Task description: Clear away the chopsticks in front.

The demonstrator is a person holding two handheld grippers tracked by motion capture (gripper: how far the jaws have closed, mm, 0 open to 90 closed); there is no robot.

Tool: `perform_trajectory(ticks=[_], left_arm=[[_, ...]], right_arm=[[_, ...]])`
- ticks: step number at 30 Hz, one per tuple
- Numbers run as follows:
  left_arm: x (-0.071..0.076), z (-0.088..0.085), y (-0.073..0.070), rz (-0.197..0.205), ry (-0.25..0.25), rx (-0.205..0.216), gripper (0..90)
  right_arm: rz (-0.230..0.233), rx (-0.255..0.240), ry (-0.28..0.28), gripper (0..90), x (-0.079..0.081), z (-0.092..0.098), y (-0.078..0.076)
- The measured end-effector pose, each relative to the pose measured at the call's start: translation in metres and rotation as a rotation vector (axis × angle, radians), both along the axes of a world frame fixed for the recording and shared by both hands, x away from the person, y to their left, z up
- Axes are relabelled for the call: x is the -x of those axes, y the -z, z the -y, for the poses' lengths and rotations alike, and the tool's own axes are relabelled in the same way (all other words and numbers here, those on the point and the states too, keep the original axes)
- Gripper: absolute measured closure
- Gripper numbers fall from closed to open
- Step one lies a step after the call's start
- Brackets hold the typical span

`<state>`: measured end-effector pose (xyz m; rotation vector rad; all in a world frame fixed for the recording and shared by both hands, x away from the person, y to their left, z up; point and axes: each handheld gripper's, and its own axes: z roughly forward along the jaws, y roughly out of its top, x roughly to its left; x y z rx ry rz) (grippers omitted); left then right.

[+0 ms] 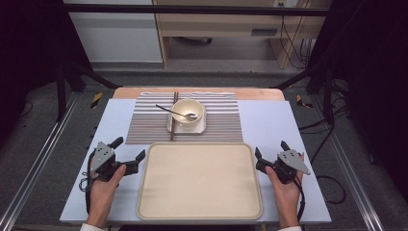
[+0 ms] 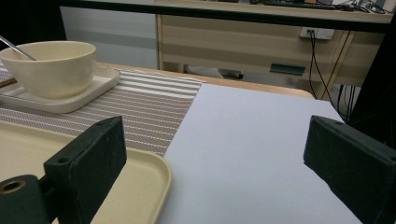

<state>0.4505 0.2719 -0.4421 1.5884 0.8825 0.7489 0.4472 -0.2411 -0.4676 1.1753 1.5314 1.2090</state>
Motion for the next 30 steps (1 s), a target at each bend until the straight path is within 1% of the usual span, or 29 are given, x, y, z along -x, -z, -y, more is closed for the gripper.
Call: perform_trajectory(ticks=[1,2,5,7,9,10,12,15,17,19,20,21,22,23,24,25,27,29,30], left_arm=[[-0.001,0.002,-0.002,-0.003,0.006,-0.005,3.2],[-0.002,0.005,-0.004,0.004,0.011,-0.017,3.1],[-0.008,0.011,-0.009,0.001,0.021,-0.025,3.3],[-0.015,0.015,-0.015,-0.008,0.026,-0.032,3.4],[-0.021,0.019,-0.02,-0.019,0.033,-0.033,4.0],[-0.024,0.021,-0.022,-0.024,0.037,-0.042,4.2],[-0.029,0.025,-0.026,-0.04,0.051,-0.067,4.3],[-0.035,0.029,-0.032,-0.061,0.066,-0.087,4.3],[-0.04,0.031,-0.035,-0.077,0.071,-0.084,4.7],[-0.046,0.034,-0.037,-0.092,0.075,-0.099,4.9],[-0.046,0.034,-0.037,-0.092,0.075,-0.099,5.1],[-0.053,0.037,-0.039,-0.106,0.078,-0.112,5.4],[-0.055,0.039,-0.04,-0.115,0.079,-0.11,5.4],[-0.055,0.039,-0.04,-0.115,0.079,-0.11,5.4],[-0.06,0.042,-0.041,-0.137,0.077,-0.122,5.5],[-0.062,0.044,-0.042,-0.151,0.074,-0.131,5.7],[-0.067,0.046,-0.043,-0.166,0.077,-0.136,6.6],[-0.072,0.049,-0.044,-0.182,0.071,-0.162,7.0],[-0.074,0.051,-0.045,-0.193,0.079,-0.16,7.4]], right_arm=[[-0.002,0.001,0.0,6.0,0.0,0.0,0.0],[-0.003,0.003,0.001,6.0,0.0,0.0,0.0],[-0.002,0.004,0.0,6.0,-0.001,0.0,0.0],[-0.01,0.005,0.005,6.0,0.0,0.001,0.001],[-0.004,0.002,0.007,6.1,0.0,0.0,0.0],[0.0,0.005,0.007,6.1,0.0,0.0,0.0],[-0.001,0.008,0.007,6.0,0.0,0.0,0.0],[-0.01,0.005,0.008,6.1,-0.001,-0.002,0.001],[-0.013,0.008,0.007,6.1,-0.001,-0.003,0.001],[-0.006,0.007,0.008,6.2,-0.001,-0.003,0.001],[-0.006,0.007,0.008,6.2,-0.001,-0.003,0.001],[-0.005,0.004,0.008,6.2,0.001,-0.003,-0.001],[-0.004,0.004,0.01,6.2,0.002,-0.003,-0.002],[0.003,0.009,0.01,6.2,0.003,-0.003,-0.002],[-0.003,0.01,0.009,6.2,0.004,-0.003,-0.002],[-0.005,0.014,0.011,6.2,0.005,-0.003,-0.001],[-0.009,0.016,0.015,6.4,0.005,-0.003,0.0],[-0.013,0.019,0.017,6.5,0.004,-0.002,0.001],[-0.019,0.02,0.019,6.6,0.003,-0.002,0.001]])
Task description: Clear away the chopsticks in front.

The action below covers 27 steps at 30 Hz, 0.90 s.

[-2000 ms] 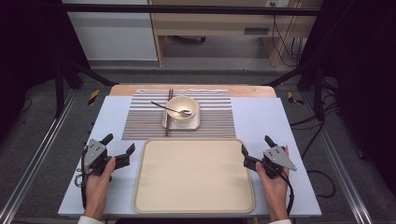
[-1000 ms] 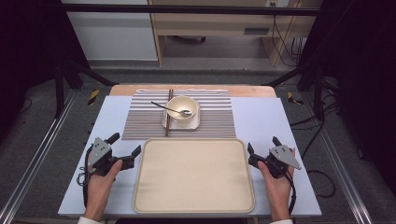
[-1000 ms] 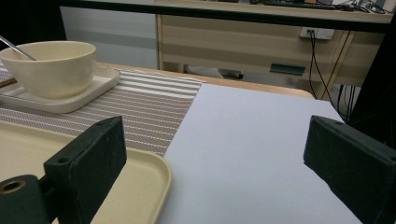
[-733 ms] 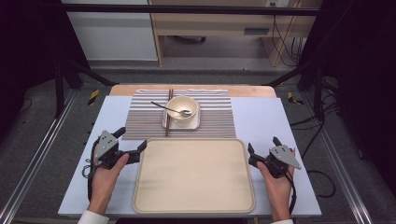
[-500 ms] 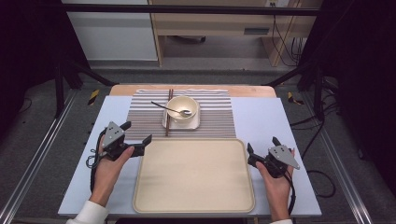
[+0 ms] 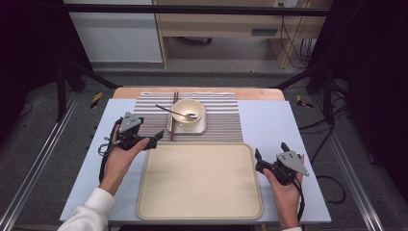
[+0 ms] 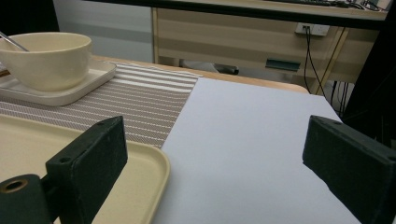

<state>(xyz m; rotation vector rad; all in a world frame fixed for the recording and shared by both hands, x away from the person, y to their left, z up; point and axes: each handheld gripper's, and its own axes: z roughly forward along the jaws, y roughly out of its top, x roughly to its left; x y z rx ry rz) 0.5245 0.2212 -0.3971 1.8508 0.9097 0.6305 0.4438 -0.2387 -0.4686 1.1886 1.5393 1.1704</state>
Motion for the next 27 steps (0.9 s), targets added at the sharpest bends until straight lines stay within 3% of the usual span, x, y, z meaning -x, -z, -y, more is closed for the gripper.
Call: perform_trajectory(ticks=[3,8,14,21,27], left_arm=[[-0.005,0.005,-0.001,-0.016,0.014,-0.002,8.2],[-0.015,0.019,0.003,-0.053,0.057,-0.069,9.0],[-0.026,0.029,0.013,-0.1,0.065,-0.103,12.7],[-0.034,0.031,0.019,-0.138,0.014,-0.1,22.6],[-0.041,0.028,0.023,-0.181,-0.023,-0.062,31.4]], right_arm=[[0.002,-0.001,0.003,6.9,0.0,-0.001,-0.001],[0.004,0.008,0.0,7.2,0.001,-0.004,-0.002],[-0.004,0.018,-0.001,7.5,0.002,-0.004,-0.002],[-0.011,0.004,0.02,8.4,0.003,0.002,-0.002],[-0.013,-0.001,0.022,8.5,0.003,0.003,-0.002]])
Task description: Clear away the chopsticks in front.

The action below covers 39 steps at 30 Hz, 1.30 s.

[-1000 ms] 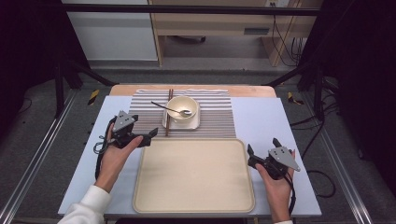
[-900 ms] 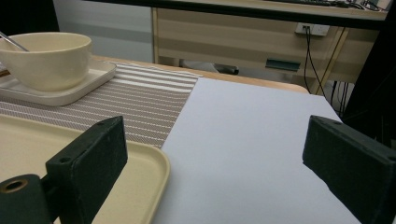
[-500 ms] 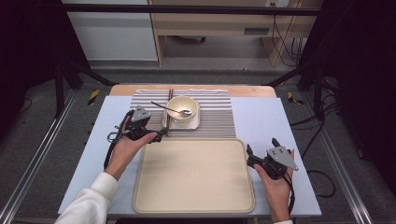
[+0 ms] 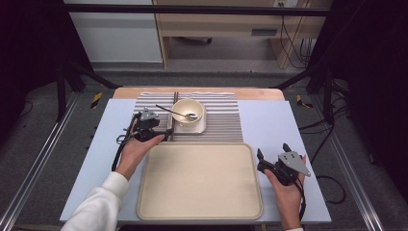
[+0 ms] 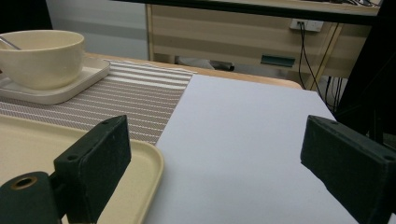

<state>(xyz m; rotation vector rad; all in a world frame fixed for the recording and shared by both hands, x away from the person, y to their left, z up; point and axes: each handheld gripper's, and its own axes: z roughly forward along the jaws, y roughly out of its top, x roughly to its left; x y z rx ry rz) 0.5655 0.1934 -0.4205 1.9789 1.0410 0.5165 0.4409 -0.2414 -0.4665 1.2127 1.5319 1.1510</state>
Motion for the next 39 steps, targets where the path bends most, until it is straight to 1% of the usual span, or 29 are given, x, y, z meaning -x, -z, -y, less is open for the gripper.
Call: perform_trajectory(ticks=[3,4,7,9,10,12,16,20,23,24,27,28,31,34,35,36,37,38,39], left_arm=[[-0.006,-0.001,0.004,-0.017,-0.022,0.034,37.1],[-0.008,-0.001,0.005,-0.023,-0.024,0.033,38.2],[-0.012,0.001,0.007,-0.024,-0.033,0.038,40.4],[-0.014,0.002,0.009,-0.024,-0.041,0.06,42.0],[-0.016,0.003,0.009,-0.028,-0.041,0.062,42.7],[-0.018,0.005,0.011,-0.026,-0.048,0.046,44.1],[-0.023,0.009,0.013,-0.02,-0.068,0.035,49.8],[-0.027,0.011,0.016,-0.032,-0.088,0.031,55.5],[-0.029,0.012,0.016,-0.038,-0.092,0.02,56.9],[-0.031,0.013,0.015,-0.048,-0.097,0.004,57.0],[-0.033,0.017,0.013,-0.047,-0.092,-0.009,59.0],[-0.034,0.018,0.013,-0.053,-0.094,-0.021,59.3],[-0.036,0.02,0.014,-0.067,-0.109,-0.034,61.2],[-0.038,0.019,0.016,-0.081,-0.129,-0.03,62.8],[-0.038,0.019,0.016,-0.081,-0.129,-0.03,63.4],[-0.039,0.019,0.018,-0.087,-0.14,-0.022,63.9],[-0.04,0.018,0.018,-0.093,-0.138,-0.019,65.1],[-0.041,0.018,0.019,-0.097,-0.141,-0.003,65.9],[-0.041,0.017,0.019,-0.1,-0.142,0.002,66.3]], right_arm=[[-0.003,0.0,0.0,8.5,0.0,-0.001,0.0],[-0.003,0.001,0.0,8.5,0.0,-0.001,0.0],[-0.002,-0.001,0.0,8.5,0.0,0.0,-0.001],[-0.004,-0.004,-0.001,8.5,0.0,0.0,-0.001],[-0.004,-0.002,-0.001,8.6,0.0,0.0,-0.001],[-0.008,-0.002,0.0,8.5,0.0,0.0,-0.001],[-0.013,-0.003,-0.001,8.5,0.0,0.0,-0.001],[-0.016,-0.009,-0.002,8.5,0.0,-0.001,-0.001],[-0.019,-0.013,-0.001,8.5,0.0,0.0,-0.001],[-0.02,-0.013,-0.001,8.5,0.0,0.0,-0.001],[-0.022,-0.013,-0.001,8.5,0.0,0.0,-0.001],[-0.024,-0.014,-0.001,8.6,0.0,0.0,-0.001],[-0.027,-0.013,-0.007,8.7,0.0,0.0,0.0],[-0.032,-0.017,-0.01,8.7,0.0,-0.001,0.0],[-0.032,-0.016,-0.01,8.7,0.0,-0.001,0.0],[-0.033,-0.014,-0.01,8.7,0.0,-0.001,0.0],[-0.032,-0.014,-0.012,8.7,-0.001,-0.001,0.0],[-0.032,-0.011,-0.012,8.7,-0.001,-0.001,0.0],[-0.034,-0.013,-0.012,8.7,-0.001,-0.001,0.0]])
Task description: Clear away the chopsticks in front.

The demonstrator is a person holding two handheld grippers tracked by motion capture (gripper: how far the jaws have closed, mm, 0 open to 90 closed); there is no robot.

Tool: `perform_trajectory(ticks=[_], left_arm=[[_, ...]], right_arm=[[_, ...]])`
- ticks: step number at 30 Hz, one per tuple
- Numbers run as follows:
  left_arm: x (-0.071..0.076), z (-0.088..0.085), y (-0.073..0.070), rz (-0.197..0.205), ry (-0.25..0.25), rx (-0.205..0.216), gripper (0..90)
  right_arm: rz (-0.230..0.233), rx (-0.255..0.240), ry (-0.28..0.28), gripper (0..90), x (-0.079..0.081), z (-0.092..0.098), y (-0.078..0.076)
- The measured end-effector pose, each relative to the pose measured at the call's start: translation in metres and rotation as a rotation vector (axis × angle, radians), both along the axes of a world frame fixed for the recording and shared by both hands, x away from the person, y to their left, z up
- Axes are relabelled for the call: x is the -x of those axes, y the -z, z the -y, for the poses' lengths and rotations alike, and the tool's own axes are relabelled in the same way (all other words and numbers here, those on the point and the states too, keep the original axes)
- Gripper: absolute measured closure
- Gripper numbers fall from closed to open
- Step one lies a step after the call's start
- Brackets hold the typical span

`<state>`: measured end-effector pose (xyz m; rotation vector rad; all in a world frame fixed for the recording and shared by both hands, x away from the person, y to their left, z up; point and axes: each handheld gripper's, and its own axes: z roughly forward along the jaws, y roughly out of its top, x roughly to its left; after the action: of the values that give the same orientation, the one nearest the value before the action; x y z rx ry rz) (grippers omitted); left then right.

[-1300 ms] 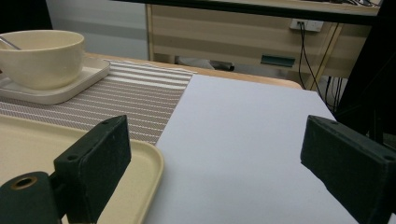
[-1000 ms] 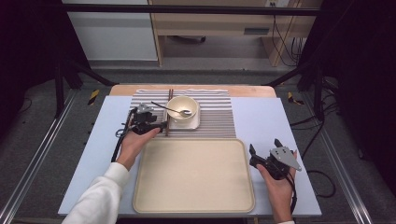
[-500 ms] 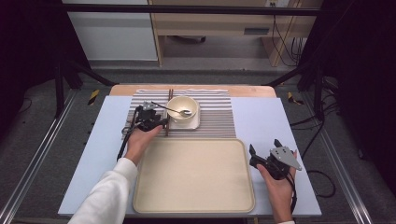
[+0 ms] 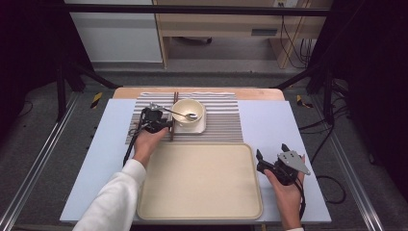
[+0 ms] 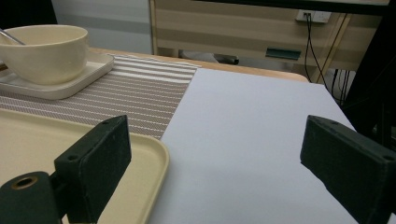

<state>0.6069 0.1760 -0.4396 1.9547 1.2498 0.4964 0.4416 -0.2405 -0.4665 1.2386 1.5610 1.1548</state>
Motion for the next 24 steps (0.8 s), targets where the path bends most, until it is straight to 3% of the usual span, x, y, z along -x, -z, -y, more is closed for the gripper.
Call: perform_trajectory(ticks=[9,16,19,24], left_arm=[[-0.0044,-0.0026,0.0041,-0.032,-0.02,0.035,69.1],[-0.0061,-0.002,0.007,-0.043,-0.026,0.032,70.6],[-0.0062,-0.0008,0.0072,-0.05,-0.029,0.058,72.0],[-0.0075,0.0018,0.0082,-0.058,-0.035,0.057,72.8]], right_arm=[[-0.004,0.002,-0.001,8.7,-0.0003,-0.0002,0.0004],[-0.007,0.003,-0.004,8.7,-0.0001,-0.0007,0.0003],[-0.008,0.002,-0.003,8.7,-0.0002,-0.0005,0.0004],[-0.012,0.003,-0.004,9.0,-0.0004,-0.0008,0.0006]])
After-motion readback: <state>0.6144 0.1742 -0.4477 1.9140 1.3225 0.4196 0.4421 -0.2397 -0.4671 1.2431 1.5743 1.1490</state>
